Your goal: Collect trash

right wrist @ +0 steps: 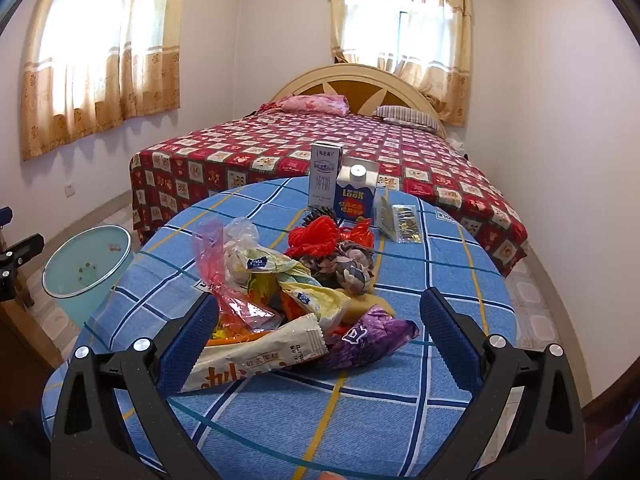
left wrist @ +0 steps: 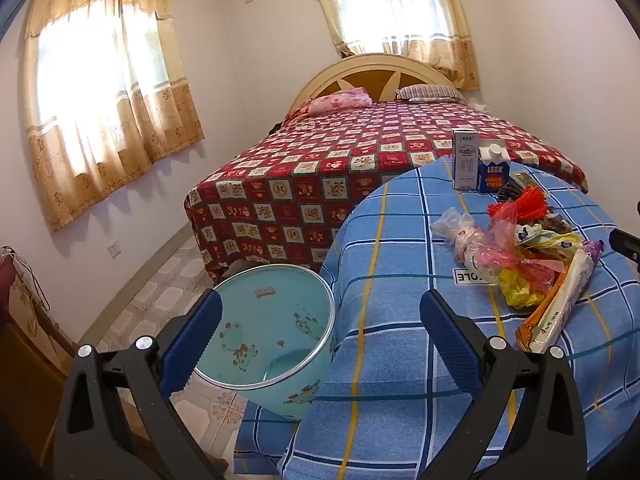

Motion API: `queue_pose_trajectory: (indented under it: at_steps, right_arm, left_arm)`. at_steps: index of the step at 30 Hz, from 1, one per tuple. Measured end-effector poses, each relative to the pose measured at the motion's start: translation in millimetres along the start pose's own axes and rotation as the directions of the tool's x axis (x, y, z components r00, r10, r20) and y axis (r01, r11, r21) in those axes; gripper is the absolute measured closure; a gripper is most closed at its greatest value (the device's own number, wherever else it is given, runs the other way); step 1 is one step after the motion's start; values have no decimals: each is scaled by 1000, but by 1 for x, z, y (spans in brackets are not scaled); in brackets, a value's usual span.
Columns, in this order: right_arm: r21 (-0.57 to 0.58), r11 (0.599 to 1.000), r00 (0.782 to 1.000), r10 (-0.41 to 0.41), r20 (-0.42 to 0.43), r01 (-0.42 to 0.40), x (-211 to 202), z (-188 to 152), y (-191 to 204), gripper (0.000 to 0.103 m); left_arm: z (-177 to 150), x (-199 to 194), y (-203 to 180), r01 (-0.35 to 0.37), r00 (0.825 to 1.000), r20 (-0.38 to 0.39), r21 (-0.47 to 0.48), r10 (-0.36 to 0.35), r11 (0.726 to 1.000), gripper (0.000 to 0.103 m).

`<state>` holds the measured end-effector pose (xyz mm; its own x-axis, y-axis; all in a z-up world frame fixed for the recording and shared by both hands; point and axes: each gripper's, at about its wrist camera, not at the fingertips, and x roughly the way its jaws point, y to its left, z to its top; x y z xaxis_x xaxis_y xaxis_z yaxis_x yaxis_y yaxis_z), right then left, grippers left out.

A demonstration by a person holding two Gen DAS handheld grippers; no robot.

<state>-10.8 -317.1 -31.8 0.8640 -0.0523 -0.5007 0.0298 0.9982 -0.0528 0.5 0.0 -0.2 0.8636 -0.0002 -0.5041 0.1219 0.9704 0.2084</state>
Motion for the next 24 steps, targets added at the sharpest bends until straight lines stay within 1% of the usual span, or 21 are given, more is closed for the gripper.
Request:
queue_pose_trajectory:
  at_steps: [24]
  right_arm:
    - [-6, 1000, 1000, -5, 4, 5, -1, 0, -1, 5]
  left_arm:
    - [0, 0, 0, -6, 1000, 9, 3, 6, 1000, 6]
